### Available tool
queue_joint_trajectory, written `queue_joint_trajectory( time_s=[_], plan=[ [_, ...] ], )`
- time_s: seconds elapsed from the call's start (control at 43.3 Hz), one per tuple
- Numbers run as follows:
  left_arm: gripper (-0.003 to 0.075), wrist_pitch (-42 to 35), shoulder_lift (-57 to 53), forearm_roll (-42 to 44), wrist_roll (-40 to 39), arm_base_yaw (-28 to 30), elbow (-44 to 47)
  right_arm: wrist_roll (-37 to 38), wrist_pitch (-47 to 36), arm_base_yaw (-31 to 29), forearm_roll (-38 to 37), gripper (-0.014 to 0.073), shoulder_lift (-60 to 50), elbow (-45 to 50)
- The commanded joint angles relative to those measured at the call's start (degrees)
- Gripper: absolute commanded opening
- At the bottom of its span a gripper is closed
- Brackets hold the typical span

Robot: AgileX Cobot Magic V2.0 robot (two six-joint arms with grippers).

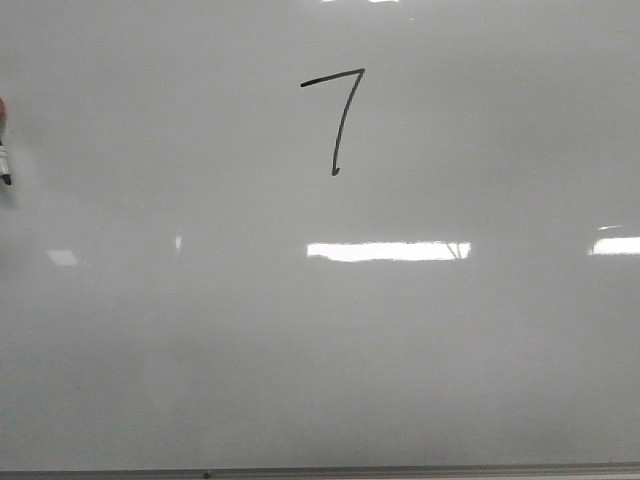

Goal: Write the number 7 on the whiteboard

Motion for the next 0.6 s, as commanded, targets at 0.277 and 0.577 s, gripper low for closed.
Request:
queue_joint_trajectory(
  time_s=[0.277, 0.577],
  plan=[
    [0.0461, 20.5, -15.9, -0.5, 3.4, -3.8, -10.3, 25.0, 1.5, -0.2, -11.6, 0.0624, -5.0, -1.4],
    [0.0461, 32.8, -27.8, -4.3, 5.0, -19.9, -10.3, 27.5, 1.1, -0.2, -13.0, 0.0624, -10.9, 3.0]
  ],
)
